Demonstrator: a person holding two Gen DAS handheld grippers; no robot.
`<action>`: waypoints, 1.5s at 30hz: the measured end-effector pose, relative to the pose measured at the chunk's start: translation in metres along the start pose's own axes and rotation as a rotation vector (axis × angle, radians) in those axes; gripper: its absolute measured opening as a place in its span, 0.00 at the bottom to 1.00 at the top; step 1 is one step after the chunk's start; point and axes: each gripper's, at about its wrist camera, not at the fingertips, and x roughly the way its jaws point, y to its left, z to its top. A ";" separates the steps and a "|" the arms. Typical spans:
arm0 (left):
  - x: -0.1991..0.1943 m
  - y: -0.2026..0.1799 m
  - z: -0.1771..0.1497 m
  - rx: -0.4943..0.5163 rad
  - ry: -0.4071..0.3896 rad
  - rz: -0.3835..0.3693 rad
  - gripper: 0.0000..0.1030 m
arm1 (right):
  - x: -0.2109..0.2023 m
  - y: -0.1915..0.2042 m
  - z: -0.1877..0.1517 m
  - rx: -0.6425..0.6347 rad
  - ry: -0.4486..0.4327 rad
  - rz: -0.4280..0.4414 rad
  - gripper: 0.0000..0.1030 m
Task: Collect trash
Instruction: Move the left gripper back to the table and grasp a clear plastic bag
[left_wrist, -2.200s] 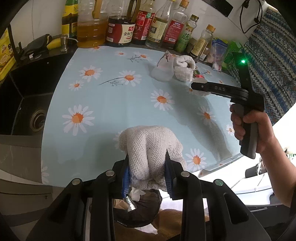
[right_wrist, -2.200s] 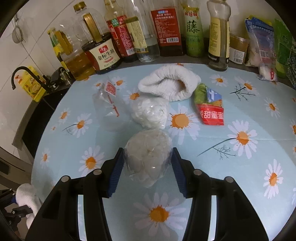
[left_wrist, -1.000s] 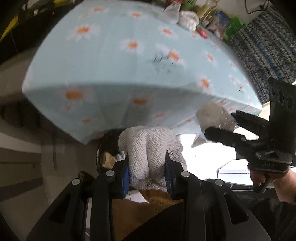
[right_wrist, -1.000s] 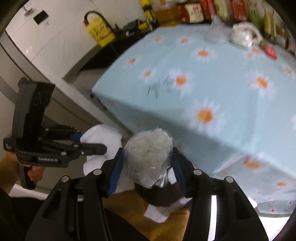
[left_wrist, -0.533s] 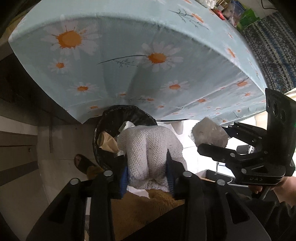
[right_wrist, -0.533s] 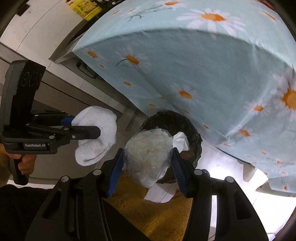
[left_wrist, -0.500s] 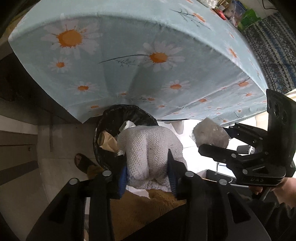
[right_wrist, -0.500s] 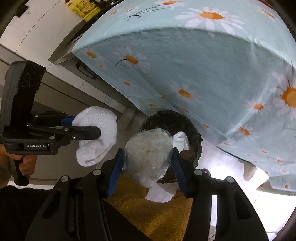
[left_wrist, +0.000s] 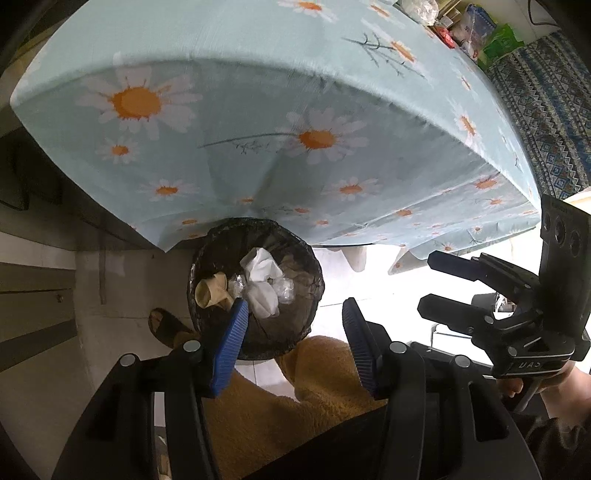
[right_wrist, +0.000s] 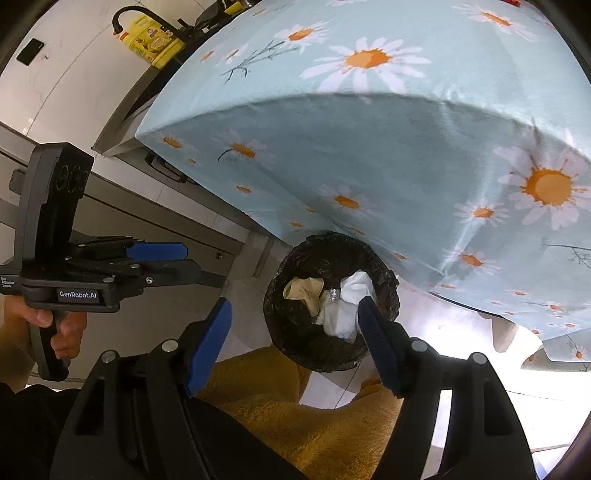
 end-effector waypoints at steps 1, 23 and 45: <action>-0.001 -0.001 0.000 0.002 -0.003 0.000 0.50 | -0.001 -0.001 0.000 0.000 -0.003 0.000 0.69; -0.094 -0.065 0.048 0.147 -0.179 -0.055 0.61 | -0.112 0.001 0.033 -0.023 -0.287 -0.007 0.69; -0.113 -0.137 0.212 0.364 -0.364 0.077 0.81 | -0.206 -0.050 0.058 0.076 -0.567 -0.107 0.87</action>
